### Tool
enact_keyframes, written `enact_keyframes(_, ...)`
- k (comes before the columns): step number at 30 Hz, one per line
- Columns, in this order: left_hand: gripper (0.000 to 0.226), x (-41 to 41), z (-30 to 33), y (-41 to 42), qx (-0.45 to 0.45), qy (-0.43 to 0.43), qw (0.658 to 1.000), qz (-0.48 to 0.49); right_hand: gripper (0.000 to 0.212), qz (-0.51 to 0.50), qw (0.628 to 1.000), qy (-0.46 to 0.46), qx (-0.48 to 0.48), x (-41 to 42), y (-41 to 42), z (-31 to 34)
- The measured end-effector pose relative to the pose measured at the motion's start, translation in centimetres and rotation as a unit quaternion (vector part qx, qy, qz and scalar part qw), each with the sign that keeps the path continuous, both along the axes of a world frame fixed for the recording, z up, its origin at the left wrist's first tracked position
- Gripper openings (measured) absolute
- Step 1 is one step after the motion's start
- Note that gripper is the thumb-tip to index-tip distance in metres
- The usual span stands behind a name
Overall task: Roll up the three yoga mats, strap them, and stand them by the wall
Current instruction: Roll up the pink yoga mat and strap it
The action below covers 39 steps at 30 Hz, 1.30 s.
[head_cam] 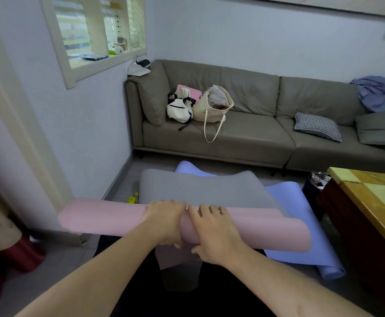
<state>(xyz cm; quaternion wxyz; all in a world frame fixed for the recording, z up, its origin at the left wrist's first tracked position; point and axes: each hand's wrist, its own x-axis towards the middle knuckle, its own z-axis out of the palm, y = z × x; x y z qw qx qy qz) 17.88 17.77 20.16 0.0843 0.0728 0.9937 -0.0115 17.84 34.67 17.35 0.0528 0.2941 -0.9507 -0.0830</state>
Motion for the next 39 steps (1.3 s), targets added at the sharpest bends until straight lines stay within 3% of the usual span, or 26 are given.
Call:
enact_keyframes(6, 0.070, 0.2, -0.4, 0.3, -0.006, -0.008, 1.000, -0.001, 0.066, 0.016, 0.998, -0.059, -0.013, -1.1, 0.0, 1.8)
enact_keyframes(10, 0.085, 1.1, -1.1, 0.8, -0.040, 0.030, 0.999, -0.006, 0.067, 0.012, 0.992, -0.126, -0.023, -2.1, 0.1, 3.5)
enact_keyframes(17, 0.083, 1.2, -0.4, 0.8, -0.028, 0.008, 1.000, 0.003, 0.075, -0.002, 0.977, -0.211, -0.012, -2.9, -0.2, 4.2)
enact_keyframes(20, 0.080, 0.7, 0.3, 0.6, -0.022, -0.024, 0.999, 0.007, 0.074, -0.019, 0.987, -0.156, -0.025, -1.8, -0.2, 3.4)
enact_keyframes(24, 0.075, 0.2, 0.3, 0.6, -0.011, -0.032, 0.999, 0.003, 0.091, -0.009, 0.999, -0.052, -0.003, 0.4, 0.1, 1.4)
enact_keyframes(30, 0.090, 1.2, -1.8, 0.8, -0.021, 0.032, 0.999, -0.006, 0.074, -0.012, 0.995, -0.094, -0.027, -1.2, 0.2, 2.1)
enact_keyframes(33, 0.087, 1.0, -2.0, 0.7, -0.029, 0.042, 0.999, -0.001, 0.070, -0.016, 0.993, -0.116, -0.027, -1.8, 0.0, 2.5)
enact_keyframes(39, 0.072, 0.0, -0.8, 0.2, -0.006, 0.009, 1.000, 0.006, 0.074, -0.001, 0.998, -0.039, -0.046, -0.6, 0.9, 0.5)
